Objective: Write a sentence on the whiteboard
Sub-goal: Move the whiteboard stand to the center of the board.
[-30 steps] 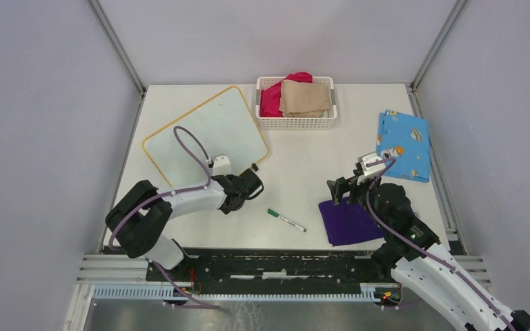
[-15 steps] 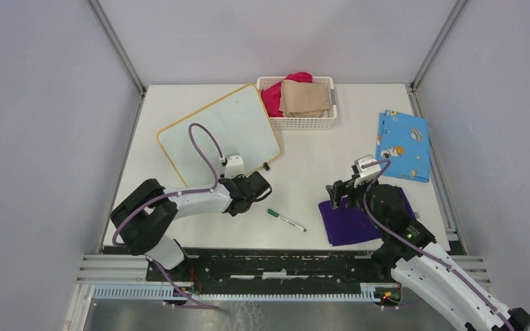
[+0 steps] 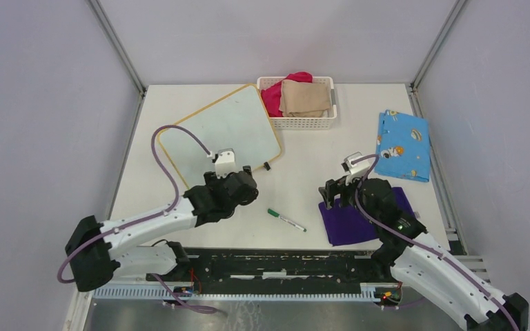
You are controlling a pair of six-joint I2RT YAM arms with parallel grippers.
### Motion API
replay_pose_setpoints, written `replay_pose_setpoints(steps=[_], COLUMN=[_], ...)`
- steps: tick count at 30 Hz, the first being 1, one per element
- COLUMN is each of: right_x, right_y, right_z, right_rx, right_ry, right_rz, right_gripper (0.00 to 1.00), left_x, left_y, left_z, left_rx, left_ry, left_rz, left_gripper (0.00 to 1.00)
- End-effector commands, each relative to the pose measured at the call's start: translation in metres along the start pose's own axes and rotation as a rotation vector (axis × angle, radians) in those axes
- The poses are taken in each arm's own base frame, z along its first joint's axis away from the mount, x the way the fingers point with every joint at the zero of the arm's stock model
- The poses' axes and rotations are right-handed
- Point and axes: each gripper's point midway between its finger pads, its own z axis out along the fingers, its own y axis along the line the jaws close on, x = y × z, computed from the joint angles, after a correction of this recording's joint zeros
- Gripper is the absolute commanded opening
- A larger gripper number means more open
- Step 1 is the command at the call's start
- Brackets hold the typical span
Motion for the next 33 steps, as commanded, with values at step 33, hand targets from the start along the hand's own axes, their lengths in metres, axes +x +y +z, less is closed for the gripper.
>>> replay_pose_setpoints(steps=[33], right_x=[-0.004], right_y=[0.05], right_z=[0.099], right_rx=[-0.036], right_ry=[-0.008], right_rz=[-0.15], right_gripper=[0.92], left_x=[-0.192], left_y=[-0.061], left_z=[-0.134], left_rx=[0.534], left_ry=[-0.642], left_rz=[0.299], left_gripper=[0.99])
